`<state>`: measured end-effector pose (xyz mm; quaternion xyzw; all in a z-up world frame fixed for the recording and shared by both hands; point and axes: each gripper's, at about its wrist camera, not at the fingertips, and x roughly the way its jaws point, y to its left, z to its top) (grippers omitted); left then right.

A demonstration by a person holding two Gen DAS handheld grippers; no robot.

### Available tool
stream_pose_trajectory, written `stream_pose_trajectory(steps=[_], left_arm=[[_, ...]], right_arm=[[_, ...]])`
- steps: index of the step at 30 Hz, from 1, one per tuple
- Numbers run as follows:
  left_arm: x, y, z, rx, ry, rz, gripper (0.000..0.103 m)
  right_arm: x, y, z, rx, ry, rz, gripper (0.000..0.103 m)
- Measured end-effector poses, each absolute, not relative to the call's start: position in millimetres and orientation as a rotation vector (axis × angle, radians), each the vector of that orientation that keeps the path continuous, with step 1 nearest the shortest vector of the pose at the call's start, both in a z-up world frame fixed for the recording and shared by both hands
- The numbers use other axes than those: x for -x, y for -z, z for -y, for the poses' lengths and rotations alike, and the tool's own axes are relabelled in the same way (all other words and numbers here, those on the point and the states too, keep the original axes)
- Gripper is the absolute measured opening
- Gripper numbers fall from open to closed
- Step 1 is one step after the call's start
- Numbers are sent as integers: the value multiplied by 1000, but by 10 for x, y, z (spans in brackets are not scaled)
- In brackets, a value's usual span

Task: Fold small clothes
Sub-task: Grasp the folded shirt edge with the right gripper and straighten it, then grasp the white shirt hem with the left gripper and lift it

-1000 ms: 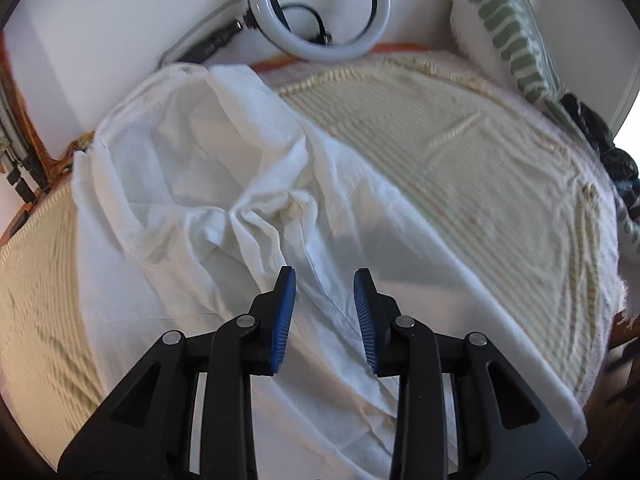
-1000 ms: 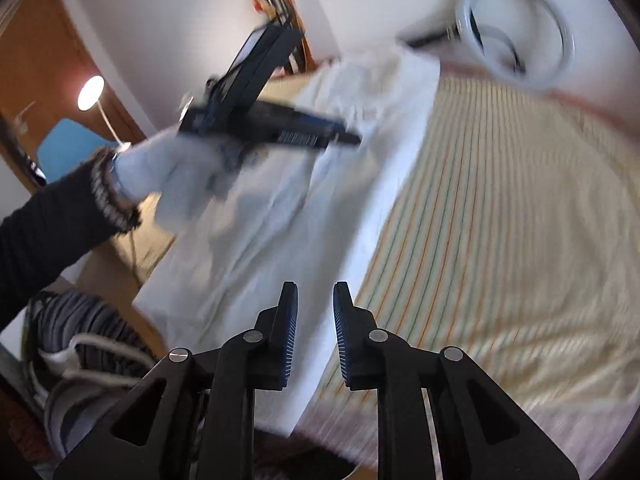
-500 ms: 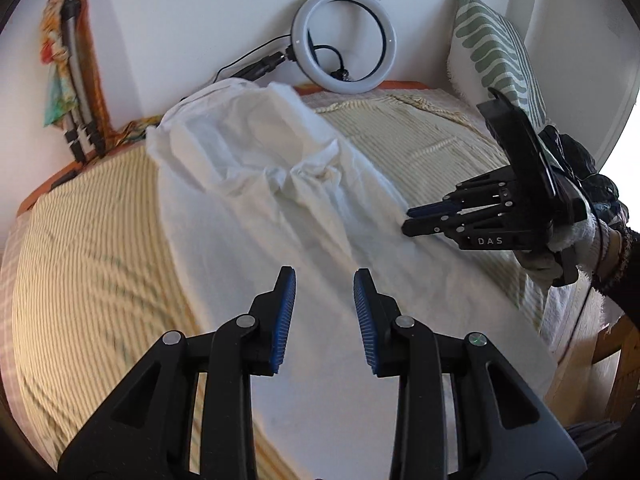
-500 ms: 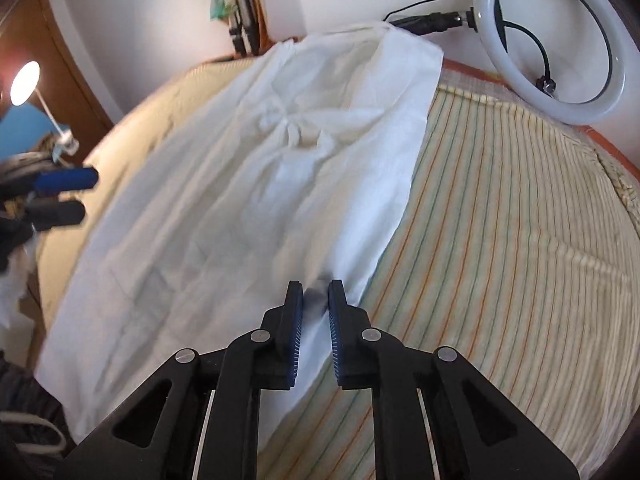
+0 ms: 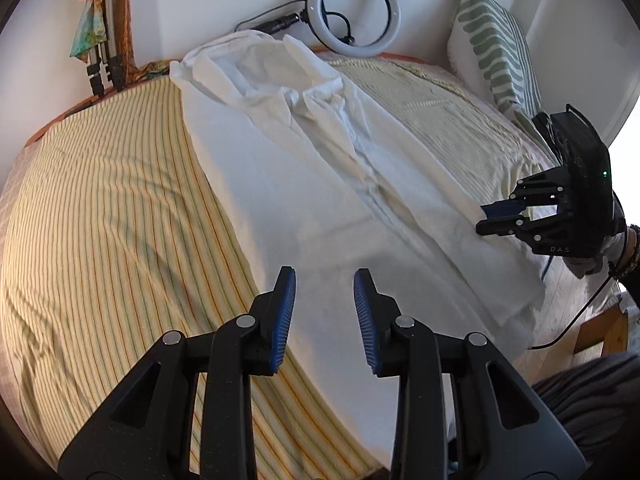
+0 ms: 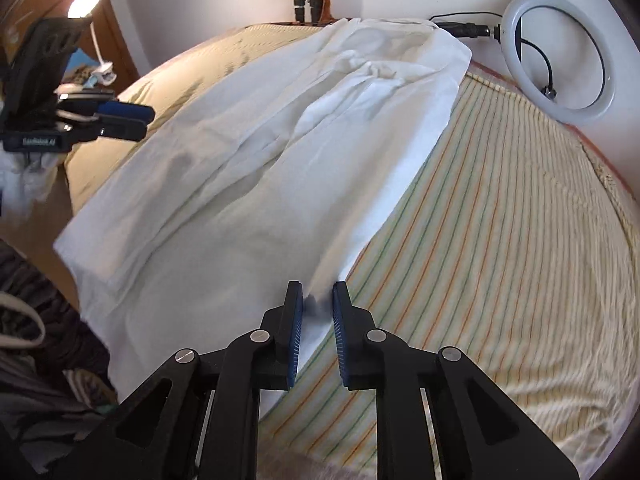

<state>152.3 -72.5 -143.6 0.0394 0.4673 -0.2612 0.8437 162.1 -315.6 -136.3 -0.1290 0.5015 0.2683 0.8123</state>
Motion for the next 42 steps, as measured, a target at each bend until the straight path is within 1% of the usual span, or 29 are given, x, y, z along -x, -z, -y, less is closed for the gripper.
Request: stream_pose_trajectory(steps=[9, 11, 13, 15, 18, 26, 27, 29, 30, 31, 32, 33, 35, 38, 42], left_arm=[[-1105, 1652, 617, -80, 555, -1050, 32], [-1024, 1674, 585, -67, 556, -1063, 32], [-951, 1699, 546, -36, 561, -1077, 32], [-905, 1735, 524, -7, 572, -1099, 32], [-849, 1755, 492, 40, 581, -1111, 32], [-807, 1776, 506, 144, 660, -1186, 32], [-809, 1777, 512, 152, 666, -1189, 32], [-818, 1780, 507, 174, 680, -1199, 31], [-828, 1786, 509, 180, 684, -1204, 30], [-829, 1784, 513, 177, 682, -1203, 23], [-832, 1784, 515, 172, 678, -1200, 15], [-838, 1781, 509, 172, 676, -1196, 13], [-834, 1754, 500, 182, 677, -1180, 7], [-832, 1692, 489, 193, 682, -1154, 4], [-898, 1541, 475, 224, 696, -1114, 4]], right_arm=[[-1029, 1244, 3227, 184, -587, -1125, 16], [-981, 1193, 3341, 108, -587, -1123, 17], [-1011, 1178, 3525, -26, -560, -1124, 26], [-1065, 1219, 3702, -157, -542, -1125, 26], [-1127, 1318, 3809, -262, -563, -1145, 26], [-1063, 1483, 3703, -350, -702, -1218, 27], [-1064, 1505, 3673, -348, -709, -1226, 29], [-1091, 1536, 3620, -352, -725, -1237, 29], [-1112, 1546, 3604, -356, -725, -1239, 26], [-1121, 1562, 3619, -359, -728, -1240, 19], [-1133, 1562, 3614, -364, -732, -1239, 15], [-1146, 1557, 3595, -368, -736, -1236, 11], [-1156, 1524, 3560, -345, -729, -1222, 9], [-1134, 1460, 3480, -326, -728, -1192, 6], [-1173, 1271, 3523, -360, -731, -1111, 6]])
